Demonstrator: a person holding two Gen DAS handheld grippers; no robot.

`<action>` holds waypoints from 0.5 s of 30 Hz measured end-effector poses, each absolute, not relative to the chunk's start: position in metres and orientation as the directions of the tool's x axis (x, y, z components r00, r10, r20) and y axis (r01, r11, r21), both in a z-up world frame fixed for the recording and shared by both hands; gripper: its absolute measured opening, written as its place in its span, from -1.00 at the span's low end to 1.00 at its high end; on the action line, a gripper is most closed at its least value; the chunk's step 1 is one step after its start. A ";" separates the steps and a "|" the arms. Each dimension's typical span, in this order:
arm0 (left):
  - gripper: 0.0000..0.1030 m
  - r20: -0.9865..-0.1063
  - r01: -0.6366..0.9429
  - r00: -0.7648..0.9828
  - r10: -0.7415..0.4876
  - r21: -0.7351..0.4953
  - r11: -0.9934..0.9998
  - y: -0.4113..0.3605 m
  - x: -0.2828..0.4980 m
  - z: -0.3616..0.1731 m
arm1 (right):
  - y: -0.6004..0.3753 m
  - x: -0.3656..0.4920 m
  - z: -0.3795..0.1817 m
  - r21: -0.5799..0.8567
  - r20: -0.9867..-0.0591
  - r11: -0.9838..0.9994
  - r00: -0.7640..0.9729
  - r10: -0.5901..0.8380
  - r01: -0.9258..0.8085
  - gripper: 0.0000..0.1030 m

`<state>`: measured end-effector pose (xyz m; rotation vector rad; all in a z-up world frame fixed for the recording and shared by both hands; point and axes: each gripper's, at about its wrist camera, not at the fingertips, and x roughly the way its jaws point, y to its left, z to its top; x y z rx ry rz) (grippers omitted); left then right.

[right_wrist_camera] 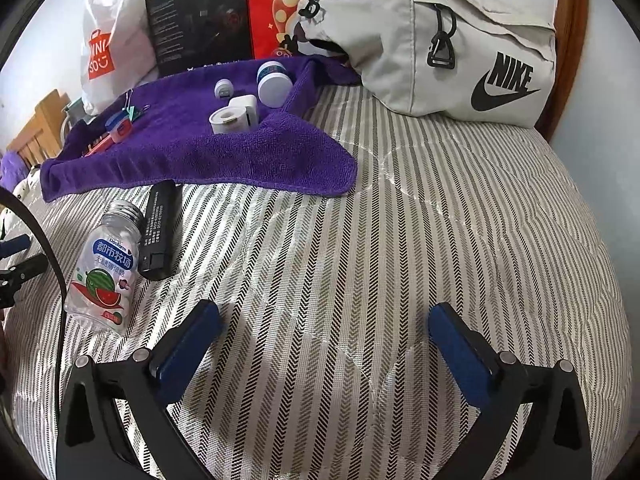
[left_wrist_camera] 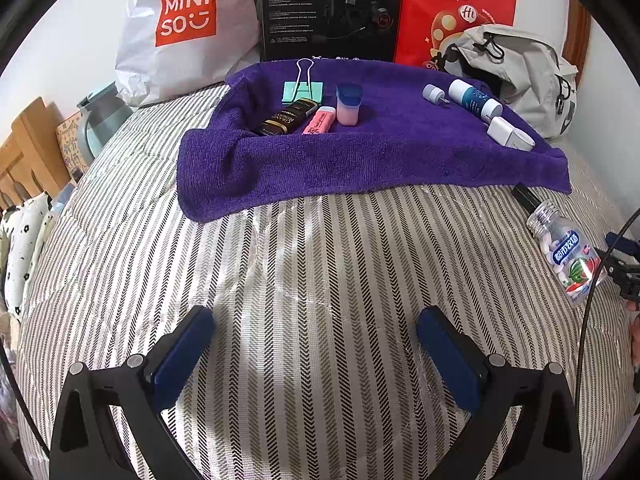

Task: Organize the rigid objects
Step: 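Move both open tools toward the candy bottle and black stick, then grasp the watermelon candy bottle with the left tool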

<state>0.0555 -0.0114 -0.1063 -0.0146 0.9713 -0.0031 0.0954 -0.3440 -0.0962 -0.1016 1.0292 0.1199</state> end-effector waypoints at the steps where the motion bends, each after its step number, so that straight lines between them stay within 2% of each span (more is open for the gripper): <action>1: 1.00 -0.827 -0.013 0.562 -0.003 -0.012 1.000 -0.013 0.056 -0.106 | -0.344 0.095 -0.096 -0.028 -0.859 0.989 0.510 0.051 -0.147 0.99; 8: 0.99 -0.841 0.102 0.532 -0.100 -0.054 0.993 -0.051 0.059 -0.097 | -0.348 0.095 -0.096 -0.014 -0.863 0.986 0.500 0.073 -0.169 1.00; 15: 0.99 -0.803 0.162 0.552 -0.226 -0.162 0.973 -0.093 0.068 -0.064 | -0.393 0.066 -0.065 0.025 -0.859 0.998 0.509 0.049 -0.054 0.99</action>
